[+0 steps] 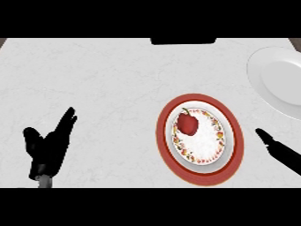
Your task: Pick the bell pepper from the plate and place it in the plate
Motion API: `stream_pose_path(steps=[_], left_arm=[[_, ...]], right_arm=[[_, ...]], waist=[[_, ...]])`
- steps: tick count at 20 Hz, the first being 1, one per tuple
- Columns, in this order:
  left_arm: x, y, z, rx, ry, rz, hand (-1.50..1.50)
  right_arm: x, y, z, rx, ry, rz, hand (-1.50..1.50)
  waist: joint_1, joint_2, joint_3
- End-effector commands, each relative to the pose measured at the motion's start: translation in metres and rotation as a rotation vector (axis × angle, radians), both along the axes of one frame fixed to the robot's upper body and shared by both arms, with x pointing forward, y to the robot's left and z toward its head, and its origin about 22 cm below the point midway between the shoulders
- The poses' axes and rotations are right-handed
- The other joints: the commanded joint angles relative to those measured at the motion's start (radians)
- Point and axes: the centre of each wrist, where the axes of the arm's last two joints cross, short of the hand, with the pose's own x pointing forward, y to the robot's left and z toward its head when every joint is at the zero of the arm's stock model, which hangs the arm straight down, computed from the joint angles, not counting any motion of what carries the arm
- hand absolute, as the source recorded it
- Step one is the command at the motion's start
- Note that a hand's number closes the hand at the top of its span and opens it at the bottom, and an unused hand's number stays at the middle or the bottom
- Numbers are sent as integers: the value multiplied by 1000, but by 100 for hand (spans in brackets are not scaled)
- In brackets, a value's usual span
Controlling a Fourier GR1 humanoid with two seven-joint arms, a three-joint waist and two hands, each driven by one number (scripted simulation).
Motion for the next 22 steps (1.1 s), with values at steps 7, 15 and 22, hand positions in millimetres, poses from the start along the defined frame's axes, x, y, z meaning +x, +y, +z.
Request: stream_pose_path(steps=[7, 15, 22], left_arm=[[4, -13, -14, -27, 46, -31, 0], [12, -10, -8, -20, 52, -74, 0], [7, -12, -12, -38, 47, -49, 0]], right_arm=[[-36, 7, 33, -272, 478, 123, -150], [-18, 72, 55, -334, 650, 82, -150], [13, 130, 47, -370, 728, 18, -150]], waist=[[6, 9, -12], [39, 12, -8], [31, 8, -6]])
